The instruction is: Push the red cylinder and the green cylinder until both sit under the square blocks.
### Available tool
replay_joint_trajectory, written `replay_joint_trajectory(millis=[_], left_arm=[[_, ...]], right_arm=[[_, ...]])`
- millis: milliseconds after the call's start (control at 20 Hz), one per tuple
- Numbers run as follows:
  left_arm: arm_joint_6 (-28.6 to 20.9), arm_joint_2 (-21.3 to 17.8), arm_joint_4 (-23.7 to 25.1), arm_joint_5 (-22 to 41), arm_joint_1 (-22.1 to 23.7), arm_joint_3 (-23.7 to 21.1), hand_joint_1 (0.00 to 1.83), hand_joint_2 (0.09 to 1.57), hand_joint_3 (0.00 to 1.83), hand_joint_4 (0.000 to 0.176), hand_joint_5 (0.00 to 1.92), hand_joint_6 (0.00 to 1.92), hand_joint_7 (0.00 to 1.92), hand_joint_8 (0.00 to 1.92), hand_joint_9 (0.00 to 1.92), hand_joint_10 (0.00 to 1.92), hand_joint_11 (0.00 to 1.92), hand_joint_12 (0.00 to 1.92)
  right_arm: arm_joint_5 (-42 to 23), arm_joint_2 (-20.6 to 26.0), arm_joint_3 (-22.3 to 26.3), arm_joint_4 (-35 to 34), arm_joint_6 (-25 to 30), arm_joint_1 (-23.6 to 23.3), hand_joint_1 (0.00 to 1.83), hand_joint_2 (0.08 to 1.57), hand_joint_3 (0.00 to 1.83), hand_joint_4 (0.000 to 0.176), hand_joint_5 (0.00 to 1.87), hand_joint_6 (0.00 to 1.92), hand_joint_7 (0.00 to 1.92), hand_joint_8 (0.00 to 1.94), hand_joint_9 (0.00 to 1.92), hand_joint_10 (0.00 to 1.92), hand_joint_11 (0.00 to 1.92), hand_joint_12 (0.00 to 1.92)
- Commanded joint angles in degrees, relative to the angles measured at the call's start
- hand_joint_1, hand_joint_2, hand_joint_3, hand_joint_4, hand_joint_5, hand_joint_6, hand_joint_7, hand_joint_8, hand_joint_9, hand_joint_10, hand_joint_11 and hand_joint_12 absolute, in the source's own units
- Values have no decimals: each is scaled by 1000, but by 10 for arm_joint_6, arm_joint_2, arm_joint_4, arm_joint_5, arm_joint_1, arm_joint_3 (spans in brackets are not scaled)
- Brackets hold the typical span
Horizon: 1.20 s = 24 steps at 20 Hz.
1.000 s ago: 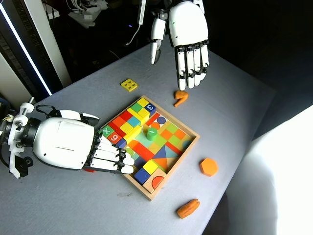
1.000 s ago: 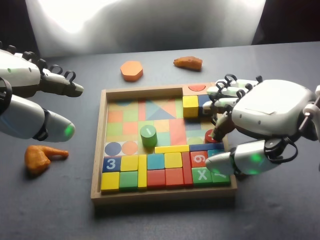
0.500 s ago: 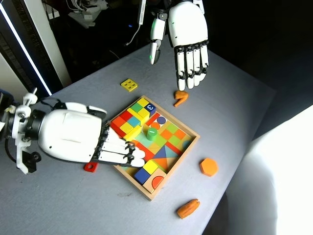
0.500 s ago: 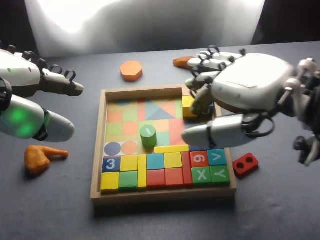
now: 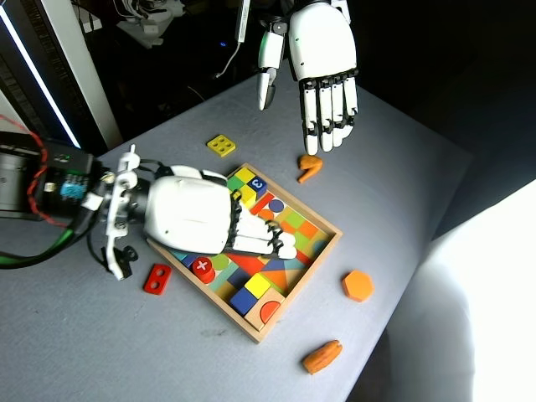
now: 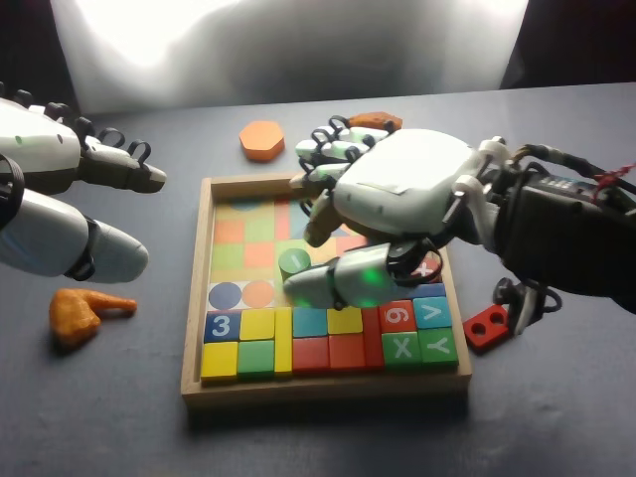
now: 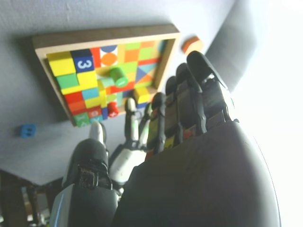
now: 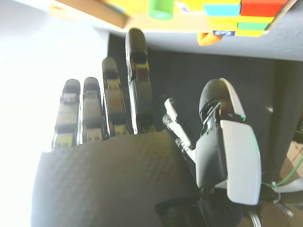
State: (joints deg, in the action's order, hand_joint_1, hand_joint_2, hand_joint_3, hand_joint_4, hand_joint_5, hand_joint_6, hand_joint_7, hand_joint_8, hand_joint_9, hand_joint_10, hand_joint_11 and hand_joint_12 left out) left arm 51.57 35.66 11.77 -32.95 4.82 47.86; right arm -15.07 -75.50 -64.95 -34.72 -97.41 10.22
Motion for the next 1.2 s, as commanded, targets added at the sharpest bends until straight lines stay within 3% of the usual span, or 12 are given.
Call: replay_joint_trajectory(millis=[0, 350, 600, 750, 900, 1150], left_arm=[[2, -4, 9, 45, 3, 2, 56, 1293, 1, 48, 111, 0, 168, 1, 197, 0, 0, 838], [2, -4, 9, 45, 3, 2, 36, 1293, 2, 54, 116, 2, 157, 1, 188, 0, 0, 807], [2, -4, 9, 45, 3, 2, 52, 1285, 0, 45, 126, 4, 172, 3, 205, 5, 0, 812], [2, -4, 9, 45, 3, 2, 49, 1286, 0, 51, 130, 5, 183, 6, 209, 5, 0, 798], [2, -4, 9, 45, 3, 2, 43, 1292, 2, 49, 129, 2, 179, 1, 209, 2, 0, 791], [2, -4, 9, 45, 3, 2, 51, 1293, 1, 49, 113, 0, 160, 0, 200, 1, 0, 764]], right_arm=[[-40, 1, -6, 9, 10, -11, 0, 1140, 0, 0, 767, 95, 296, 20, 0, 0, 0, 0], [-30, -28, -31, 9, 29, -18, 0, 1139, 0, 0, 770, 97, 317, 23, 0, 0, 0, 0], [-34, -41, -42, 9, 31, -9, 0, 1139, 0, 0, 769, 96, 283, 5, 0, 0, 0, 0], [-36, -42, -44, 9, 31, -2, 0, 1141, 1, 0, 769, 96, 196, 0, 0, 0, 0, 0], [-28, -42, -44, 10, 31, 7, 0, 1137, 0, 0, 810, 115, 295, 40, 0, 0, 0, 0], [-19, -38, -43, 10, 29, 17, 0, 1140, 0, 0, 829, 125, 275, 25, 0, 0, 0, 0]])
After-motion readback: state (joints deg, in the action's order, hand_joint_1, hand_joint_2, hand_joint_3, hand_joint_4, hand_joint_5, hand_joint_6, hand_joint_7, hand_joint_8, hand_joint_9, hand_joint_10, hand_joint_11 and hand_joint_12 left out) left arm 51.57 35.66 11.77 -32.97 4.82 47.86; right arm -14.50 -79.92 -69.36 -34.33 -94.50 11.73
